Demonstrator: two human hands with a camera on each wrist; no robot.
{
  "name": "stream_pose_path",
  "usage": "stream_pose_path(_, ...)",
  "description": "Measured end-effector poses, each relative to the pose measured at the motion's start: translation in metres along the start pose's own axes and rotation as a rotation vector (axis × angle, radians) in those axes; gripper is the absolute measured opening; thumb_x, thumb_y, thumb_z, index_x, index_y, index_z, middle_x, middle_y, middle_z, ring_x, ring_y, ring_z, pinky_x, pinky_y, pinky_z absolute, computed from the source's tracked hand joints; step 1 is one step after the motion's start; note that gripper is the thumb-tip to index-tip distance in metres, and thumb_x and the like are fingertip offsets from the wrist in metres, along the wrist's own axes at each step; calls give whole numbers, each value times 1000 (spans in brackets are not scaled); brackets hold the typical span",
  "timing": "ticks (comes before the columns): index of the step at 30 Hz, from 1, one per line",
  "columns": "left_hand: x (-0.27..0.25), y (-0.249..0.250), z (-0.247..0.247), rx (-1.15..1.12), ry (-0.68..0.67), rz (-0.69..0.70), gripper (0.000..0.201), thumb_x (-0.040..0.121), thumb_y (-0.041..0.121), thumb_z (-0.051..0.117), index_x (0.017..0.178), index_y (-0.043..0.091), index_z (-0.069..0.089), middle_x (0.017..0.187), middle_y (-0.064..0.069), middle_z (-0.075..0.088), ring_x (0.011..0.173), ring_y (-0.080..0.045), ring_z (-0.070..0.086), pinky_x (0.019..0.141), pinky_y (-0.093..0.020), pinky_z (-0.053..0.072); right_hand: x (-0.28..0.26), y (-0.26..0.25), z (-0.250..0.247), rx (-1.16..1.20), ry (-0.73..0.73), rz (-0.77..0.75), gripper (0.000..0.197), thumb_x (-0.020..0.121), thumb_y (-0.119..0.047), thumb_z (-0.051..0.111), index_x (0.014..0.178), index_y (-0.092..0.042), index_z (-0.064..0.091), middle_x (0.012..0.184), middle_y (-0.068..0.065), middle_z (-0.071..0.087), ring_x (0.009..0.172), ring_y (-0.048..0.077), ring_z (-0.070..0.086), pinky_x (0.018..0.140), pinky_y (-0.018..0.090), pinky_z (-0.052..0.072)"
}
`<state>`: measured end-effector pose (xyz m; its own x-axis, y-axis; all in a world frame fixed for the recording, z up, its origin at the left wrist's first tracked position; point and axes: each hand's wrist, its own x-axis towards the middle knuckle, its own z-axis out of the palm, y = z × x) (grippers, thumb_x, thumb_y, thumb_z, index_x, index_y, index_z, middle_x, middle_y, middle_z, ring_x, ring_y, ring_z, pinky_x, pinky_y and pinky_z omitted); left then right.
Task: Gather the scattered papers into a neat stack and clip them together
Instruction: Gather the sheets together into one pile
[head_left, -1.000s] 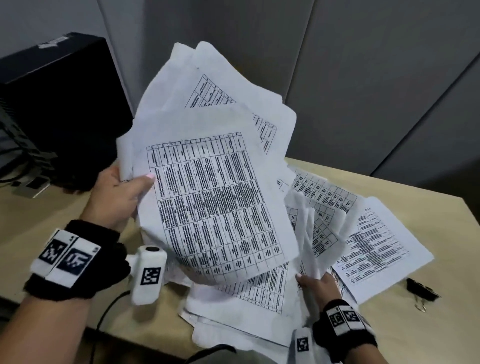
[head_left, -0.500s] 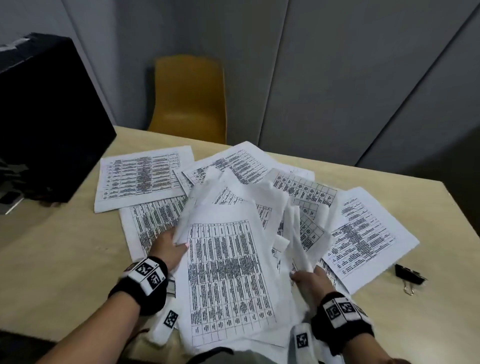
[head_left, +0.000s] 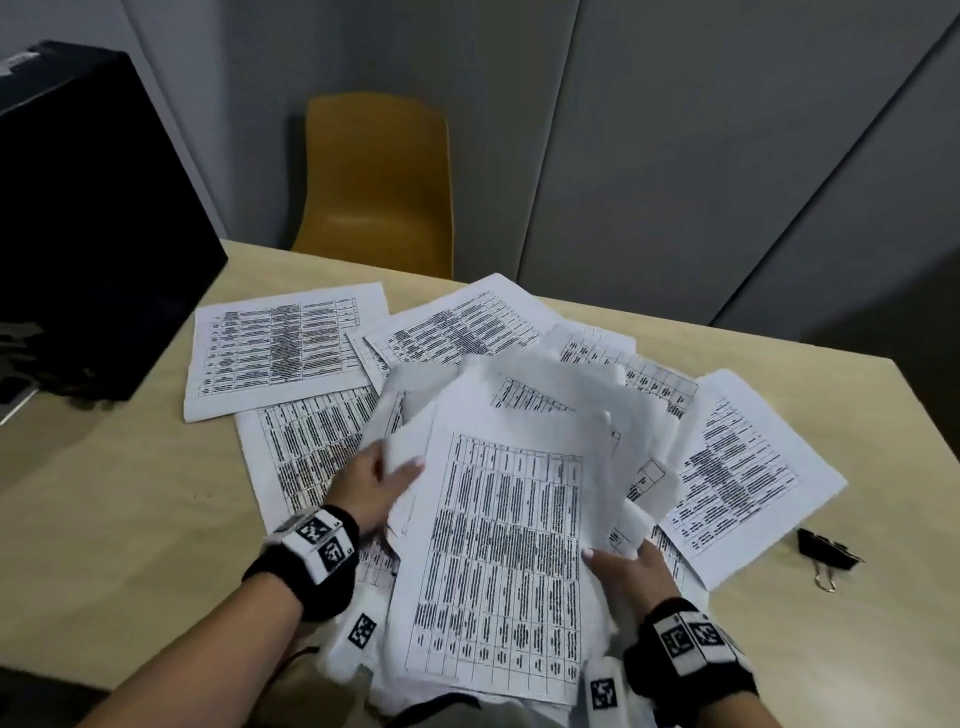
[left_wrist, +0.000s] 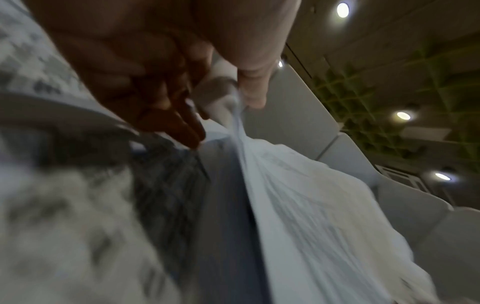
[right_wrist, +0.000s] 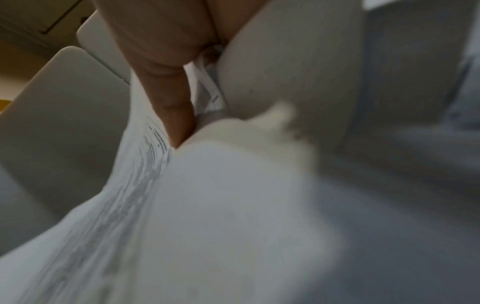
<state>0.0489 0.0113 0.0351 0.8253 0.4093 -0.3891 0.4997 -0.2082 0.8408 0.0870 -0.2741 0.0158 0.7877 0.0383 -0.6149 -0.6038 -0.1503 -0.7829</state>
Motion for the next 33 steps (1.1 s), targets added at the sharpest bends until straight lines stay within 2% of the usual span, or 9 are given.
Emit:
stream_pose_path(5, 49, -14, -62, 395, 204, 77, 53, 91, 38, 54, 138, 17, 42, 140, -14, 46, 124, -32, 45, 103, -43, 38, -7, -4, -4, 56, 75, 36, 21, 82, 7, 61, 87, -7, 47, 79, 13, 58, 70, 26, 55, 58, 29, 40)
stream_pose_path(9, 91, -36, -107, 860, 91, -38, 73, 91, 41, 50, 149, 15, 15, 158, -13, 11, 144, -34, 12, 114, -52, 20, -2, -1, -1, 60, 86, 96, 45, 77, 0, 68, 113, 1, 42, 106, 20, 59, 99, 37, 58, 90, 47, 47)
stream_pose_path(14, 103, -34, -118, 1046, -122, -175, 75, 91, 63, 21, 150, 24, -6, 158, -5, -14, 145, -34, -6, 114, -57, 10, -5, -9, 0, 98, 66, 119, 47, 74, 10, 66, 115, 9, 44, 90, 24, 62, 74, 31, 59, 60, 32, 44)
stream_pose_path(19, 77, -41, -101, 1117, -201, -114, 75, 90, 65, 17, 149, 26, -9, 158, -1, -17, 146, -27, -4, 115, -54, 7, -16, -24, 4, 151, 70, 122, 43, 75, 12, 65, 107, 8, 38, 78, 15, 56, 68, 27, 53, 55, 28, 35)
stream_pose_path(25, 36, -65, -106, 1168, -311, 54, 94, 69, 82, 8, 149, 33, 1, 154, 10, -14, 147, -21, -1, 116, -49, 5, -26, -32, 7, 192, 47, 136, 76, 72, 12, 67, 136, 10, 26, 81, 15, 51, 70, 26, 50, 56, 29, 35)
stream_pose_path(27, 26, -67, -107, 919, -182, 80, 94, 65, 81, 17, 147, 34, 21, 154, 13, 3, 146, -24, 8, 115, -47, 11, -30, -34, 7, 172, 51, 113, 76, 73, 11, 67, 137, 10, 26, 99, 23, 58, 86, 35, 56, 61, 31, 35)
stream_pose_path(29, 23, -70, -106, 590, 198, 17, 69, 81, 57, 52, 140, 25, 39, 153, -7, 26, 138, -33, 26, 112, -48, 23, -37, -42, 9, 166, 64, 112, 63, 83, 13, 55, 138, 11, 25, 132, 33, 45, 117, 45, 46, 72, 33, 31)
stream_pose_path(31, 31, -68, -105, 390, 504, -207, 65, 81, 35, 66, 137, 16, 40, 141, -24, 37, 127, -44, 36, 107, -51, 33, -44, -48, 12, 169, 78, 115, 61, 85, 13, 53, 139, 10, 24, 140, 33, 36, 126, 44, 39, 72, 33, 31)
stream_pose_path(33, 37, -55, -103, 201, 551, -413, 75, 80, 34, 67, 141, 15, 28, 141, -26, 32, 127, -47, 34, 106, -51, 32, -36, -39, 9, 150, 72, 142, 63, 85, 11, 54, 139, 8, 23, 141, 31, 37, 121, 42, 43, 72, 33, 33)
